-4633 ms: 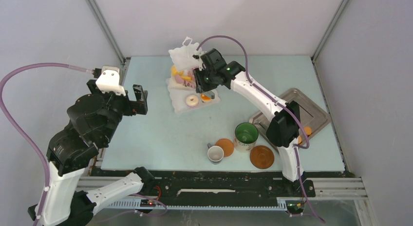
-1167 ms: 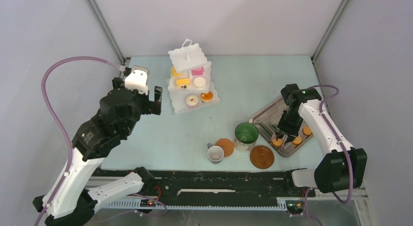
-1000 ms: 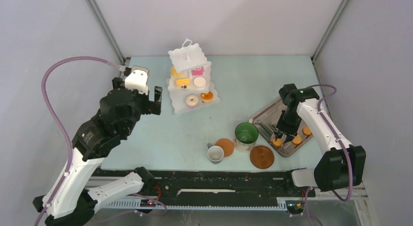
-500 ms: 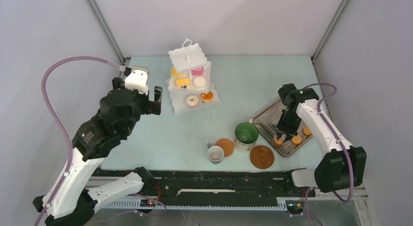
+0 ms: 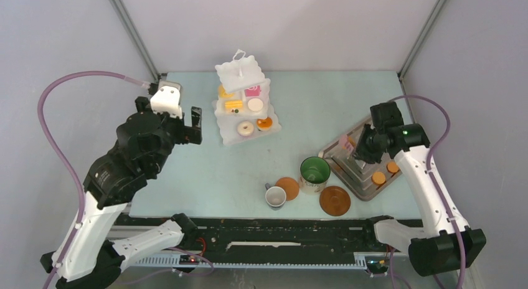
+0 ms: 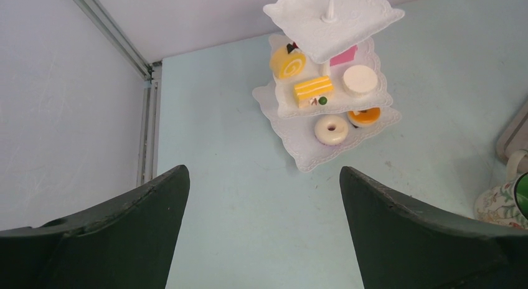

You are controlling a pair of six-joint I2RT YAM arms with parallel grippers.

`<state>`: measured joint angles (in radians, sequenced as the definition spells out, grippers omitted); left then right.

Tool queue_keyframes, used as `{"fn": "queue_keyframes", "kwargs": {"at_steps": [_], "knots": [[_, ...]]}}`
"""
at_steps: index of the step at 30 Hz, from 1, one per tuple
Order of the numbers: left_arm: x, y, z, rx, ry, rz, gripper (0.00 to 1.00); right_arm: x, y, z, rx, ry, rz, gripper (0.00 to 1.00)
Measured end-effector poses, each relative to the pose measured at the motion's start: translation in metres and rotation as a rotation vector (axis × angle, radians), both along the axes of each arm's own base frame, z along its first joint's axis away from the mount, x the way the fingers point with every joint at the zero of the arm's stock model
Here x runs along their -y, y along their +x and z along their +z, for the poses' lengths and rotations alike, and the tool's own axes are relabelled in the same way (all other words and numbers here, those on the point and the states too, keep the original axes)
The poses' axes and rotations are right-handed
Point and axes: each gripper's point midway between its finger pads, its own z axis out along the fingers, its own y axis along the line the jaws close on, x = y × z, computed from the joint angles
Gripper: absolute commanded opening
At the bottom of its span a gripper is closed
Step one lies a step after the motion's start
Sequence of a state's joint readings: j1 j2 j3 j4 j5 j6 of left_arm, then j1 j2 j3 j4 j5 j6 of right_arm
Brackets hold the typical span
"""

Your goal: Serve the afternoon tea

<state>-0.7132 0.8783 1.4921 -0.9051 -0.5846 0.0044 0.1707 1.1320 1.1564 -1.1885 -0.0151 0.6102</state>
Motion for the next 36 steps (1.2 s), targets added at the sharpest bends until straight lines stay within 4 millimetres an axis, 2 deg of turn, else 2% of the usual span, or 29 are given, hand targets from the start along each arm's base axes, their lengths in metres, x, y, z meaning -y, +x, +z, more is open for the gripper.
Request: {"fn": "queue_keyframes", "kwargs": {"at_steps": [6,14,19,22,25,28,36], "knots": [[-0.006,-0.004,0.018,0.031,-0.037,0.022,0.98,-0.044,0.052,0.053,0.252,0.145,0.098,0.00],[-0.016,-0.012,0.040,0.068,-0.088,0.048,0.98,-0.144,0.128,0.144,0.524,0.284,0.359,0.00],[-0.017,-0.014,0.043,0.071,-0.109,0.052,0.98,-0.200,0.155,0.186,0.626,0.321,0.496,0.00],[-0.019,-0.016,0.042,0.066,-0.108,0.052,0.98,-0.225,0.168,0.203,0.668,0.329,0.549,0.00],[-0.020,-0.018,0.042,0.061,-0.110,0.053,0.99,-0.242,0.183,0.215,0.698,0.333,0.567,0.00],[-0.022,-0.020,0.043,0.063,-0.113,0.054,0.98,-0.252,0.199,0.219,0.712,0.333,0.562,0.00],[-0.028,-0.026,0.044,0.070,-0.119,0.054,0.98,-0.252,0.203,0.184,0.621,0.300,0.542,0.00]]}}
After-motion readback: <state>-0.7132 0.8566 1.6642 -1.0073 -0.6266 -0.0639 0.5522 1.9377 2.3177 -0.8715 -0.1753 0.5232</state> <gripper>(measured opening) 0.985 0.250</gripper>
